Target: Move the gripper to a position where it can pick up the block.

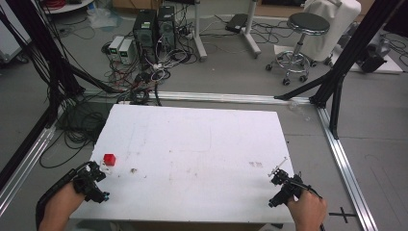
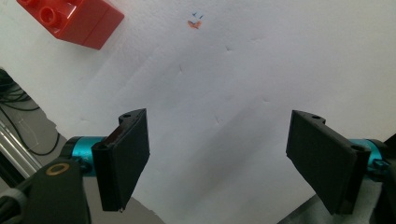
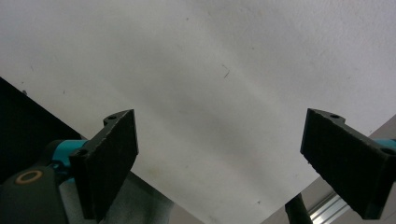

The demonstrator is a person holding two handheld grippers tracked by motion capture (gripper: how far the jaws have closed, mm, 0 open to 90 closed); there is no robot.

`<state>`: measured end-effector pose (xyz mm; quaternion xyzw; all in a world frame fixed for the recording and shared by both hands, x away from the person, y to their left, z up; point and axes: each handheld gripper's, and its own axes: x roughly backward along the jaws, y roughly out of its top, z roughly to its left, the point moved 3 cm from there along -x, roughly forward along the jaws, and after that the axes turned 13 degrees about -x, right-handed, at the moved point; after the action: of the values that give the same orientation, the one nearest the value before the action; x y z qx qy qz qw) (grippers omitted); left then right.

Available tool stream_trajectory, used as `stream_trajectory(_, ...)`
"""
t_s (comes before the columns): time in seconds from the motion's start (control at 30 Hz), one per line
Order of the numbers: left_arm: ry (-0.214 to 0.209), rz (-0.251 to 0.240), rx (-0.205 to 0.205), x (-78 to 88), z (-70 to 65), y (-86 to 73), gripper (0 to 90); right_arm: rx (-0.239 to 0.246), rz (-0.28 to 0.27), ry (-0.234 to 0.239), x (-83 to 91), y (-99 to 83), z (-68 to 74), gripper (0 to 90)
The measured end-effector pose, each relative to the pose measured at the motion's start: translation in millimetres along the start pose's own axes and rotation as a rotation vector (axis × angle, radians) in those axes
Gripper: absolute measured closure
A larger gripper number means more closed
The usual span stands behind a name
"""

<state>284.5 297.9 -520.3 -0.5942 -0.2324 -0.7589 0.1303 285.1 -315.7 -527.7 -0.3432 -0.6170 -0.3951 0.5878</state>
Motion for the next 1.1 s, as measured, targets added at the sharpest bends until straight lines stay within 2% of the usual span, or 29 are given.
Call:
stream_trajectory(0.6, 0.006, -0.006, 0.003, 0.9, -0.3, -1.1, 21.7, 0.001, -0.006, -0.004, 1.8, 1.5, 1.2, 10.5)
stream_trajectory(0.77, -0.002, 0.001, -0.013, 0.0, -1.5, -1.4, 21.7, -0.003, -0.005, -0.003, 2.3, 2.0, 1.9, 10.5)
stream_trajectory(0.9, 0.016, 0.012, -0.022, -1.0, -1.0, 1.2, 21.7, 0.006, -0.007, -0.001, 1.6, 1.5, 1.5, 10.5)
stream_trajectory(0.97, 0.027, 0.008, -0.035, -1.3, -2.0, 3.5, 21.7, 0.002, -0.010, 0.001, 1.2, 1.1, 1.6, 10.5)
stream_trajectory(1.0, 0.013, -0.005, -0.061, -2.1, -3.7, 4.5, 21.7, -0.006, -0.008, 0.004, 1.8, 0.2, 1.8, 10.5)
stream_trajectory(1.03, 0.013, -0.005, -0.061, -2.1, -3.7, 4.5, 21.7, -0.006, -0.008, 0.004, 1.8, 0.2, 1.8, 10.5)
stream_trajectory(1.07, 0.006, -0.001, -0.105, -2.7, -4.5, 3.9, 21.7, -0.002, -0.011, 0.007, 1.5, -0.4, 1.3, 10.5)
stream_trajectory(1.1, 0.006, -0.001, -0.105, -2.7, -4.5, 3.9, 21.7, -0.002, -0.011, 0.007, 1.5, -0.4, 1.3, 10.5)
